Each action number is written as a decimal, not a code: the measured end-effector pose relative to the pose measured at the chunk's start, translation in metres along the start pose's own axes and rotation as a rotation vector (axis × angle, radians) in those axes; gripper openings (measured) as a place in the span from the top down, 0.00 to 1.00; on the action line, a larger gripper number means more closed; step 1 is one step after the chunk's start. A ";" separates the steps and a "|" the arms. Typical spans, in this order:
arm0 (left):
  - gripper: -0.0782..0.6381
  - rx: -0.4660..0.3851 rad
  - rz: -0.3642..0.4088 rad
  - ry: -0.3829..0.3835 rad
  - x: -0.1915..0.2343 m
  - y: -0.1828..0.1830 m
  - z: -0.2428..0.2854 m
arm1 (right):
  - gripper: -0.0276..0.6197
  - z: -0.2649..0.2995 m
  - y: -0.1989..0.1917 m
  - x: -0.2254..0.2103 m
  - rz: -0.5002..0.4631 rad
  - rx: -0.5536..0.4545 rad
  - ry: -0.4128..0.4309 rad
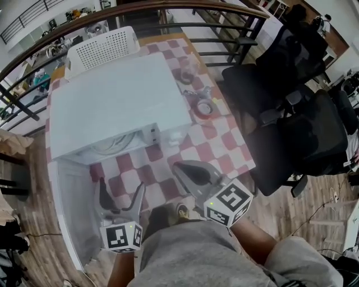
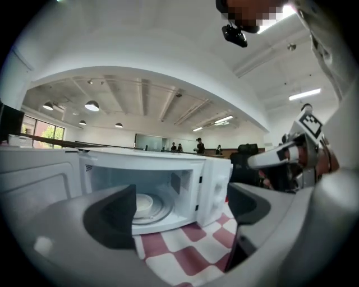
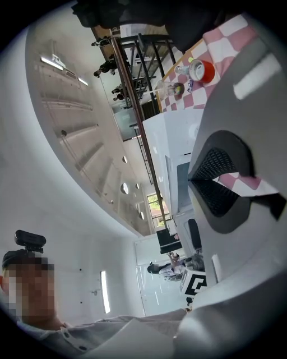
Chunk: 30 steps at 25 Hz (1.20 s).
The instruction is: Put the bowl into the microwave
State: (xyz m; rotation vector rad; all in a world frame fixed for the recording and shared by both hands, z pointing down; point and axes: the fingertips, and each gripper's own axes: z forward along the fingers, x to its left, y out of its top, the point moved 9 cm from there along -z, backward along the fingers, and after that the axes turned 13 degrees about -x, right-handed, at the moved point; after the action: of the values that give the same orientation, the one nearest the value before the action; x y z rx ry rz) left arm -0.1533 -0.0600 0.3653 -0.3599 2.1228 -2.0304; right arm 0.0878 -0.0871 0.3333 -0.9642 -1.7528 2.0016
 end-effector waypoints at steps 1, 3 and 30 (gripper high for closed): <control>0.19 -0.015 -0.004 -0.013 -0.007 0.006 -0.001 | 0.96 -0.004 0.002 -0.002 -0.002 -0.005 -0.003; 0.22 -0.038 -0.005 -0.036 -0.019 0.016 -0.001 | 0.96 -0.012 0.005 -0.006 -0.007 -0.016 -0.008; 0.88 -0.068 0.027 -0.042 -0.103 0.049 -0.043 | 0.96 -0.095 0.013 -0.028 -0.027 -0.049 -0.021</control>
State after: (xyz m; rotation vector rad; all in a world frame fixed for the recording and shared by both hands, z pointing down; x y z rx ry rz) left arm -0.0707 0.0135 0.3147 -0.3785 2.1635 -1.9228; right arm 0.1737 -0.0358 0.3263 -0.9332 -1.8243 1.9674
